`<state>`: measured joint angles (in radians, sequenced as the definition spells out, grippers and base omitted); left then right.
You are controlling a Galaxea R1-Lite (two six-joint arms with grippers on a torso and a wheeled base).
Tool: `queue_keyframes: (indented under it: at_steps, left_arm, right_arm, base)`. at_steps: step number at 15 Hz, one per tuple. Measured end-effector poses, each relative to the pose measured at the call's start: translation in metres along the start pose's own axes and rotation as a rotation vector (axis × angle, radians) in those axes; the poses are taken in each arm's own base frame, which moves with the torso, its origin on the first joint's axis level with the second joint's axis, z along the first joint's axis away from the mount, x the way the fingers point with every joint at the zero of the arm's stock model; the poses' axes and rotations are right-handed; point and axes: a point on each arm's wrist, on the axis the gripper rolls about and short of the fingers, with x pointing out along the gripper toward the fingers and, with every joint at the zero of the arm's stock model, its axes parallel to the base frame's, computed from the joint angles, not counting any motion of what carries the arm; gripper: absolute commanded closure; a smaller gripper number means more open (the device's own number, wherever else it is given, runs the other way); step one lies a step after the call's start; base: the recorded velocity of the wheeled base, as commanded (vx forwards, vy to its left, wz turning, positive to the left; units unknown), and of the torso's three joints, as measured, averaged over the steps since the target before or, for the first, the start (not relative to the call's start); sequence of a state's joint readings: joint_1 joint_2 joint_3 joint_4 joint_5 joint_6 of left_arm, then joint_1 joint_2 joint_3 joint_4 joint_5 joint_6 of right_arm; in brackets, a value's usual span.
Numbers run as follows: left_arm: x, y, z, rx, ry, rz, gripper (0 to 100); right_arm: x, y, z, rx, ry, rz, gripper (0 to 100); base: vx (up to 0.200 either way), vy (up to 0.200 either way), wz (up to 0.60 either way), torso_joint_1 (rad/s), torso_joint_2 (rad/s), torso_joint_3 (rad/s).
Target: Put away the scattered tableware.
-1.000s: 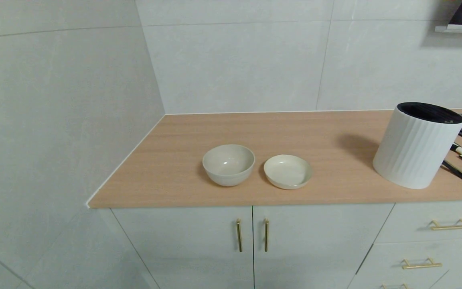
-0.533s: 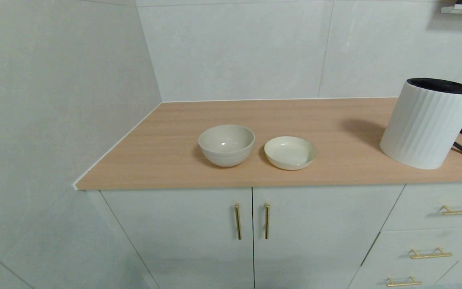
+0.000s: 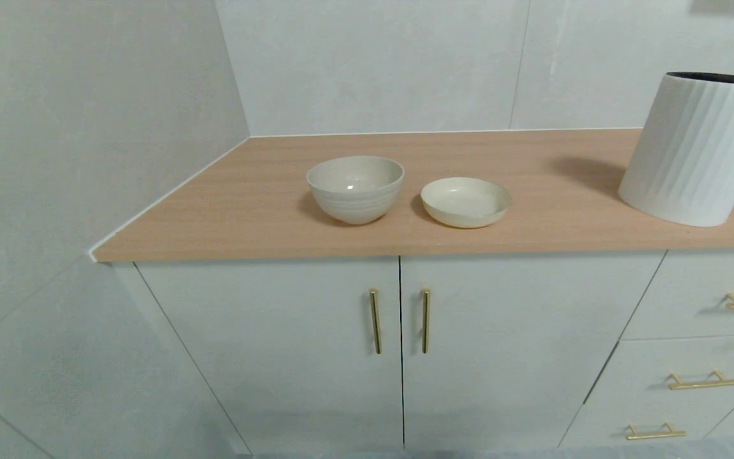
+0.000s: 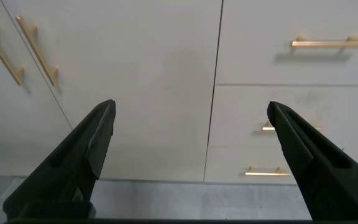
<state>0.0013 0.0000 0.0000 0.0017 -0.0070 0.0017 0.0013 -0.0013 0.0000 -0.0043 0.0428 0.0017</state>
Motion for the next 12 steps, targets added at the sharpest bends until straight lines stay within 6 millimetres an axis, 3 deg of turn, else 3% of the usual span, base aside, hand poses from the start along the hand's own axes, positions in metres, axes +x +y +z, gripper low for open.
queue_keyframes:
  at_steps: [7,12]
  left_arm:
    - [0.0000,0.0000,0.0000,0.000,0.000,0.000,0]
    - [0.0000,0.0000,0.0000,0.000,0.000,0.000,0]
  right_arm:
    - [0.0000,0.0000,0.0000,0.000,0.000,-0.001,0]
    - [0.0000,0.0000,0.0000,0.000,0.000,0.000,0]
  base:
    - [0.000,0.000,0.00,-0.116,0.43,0.301]
    - [0.000,0.000,0.00,-0.015,0.06,0.039]
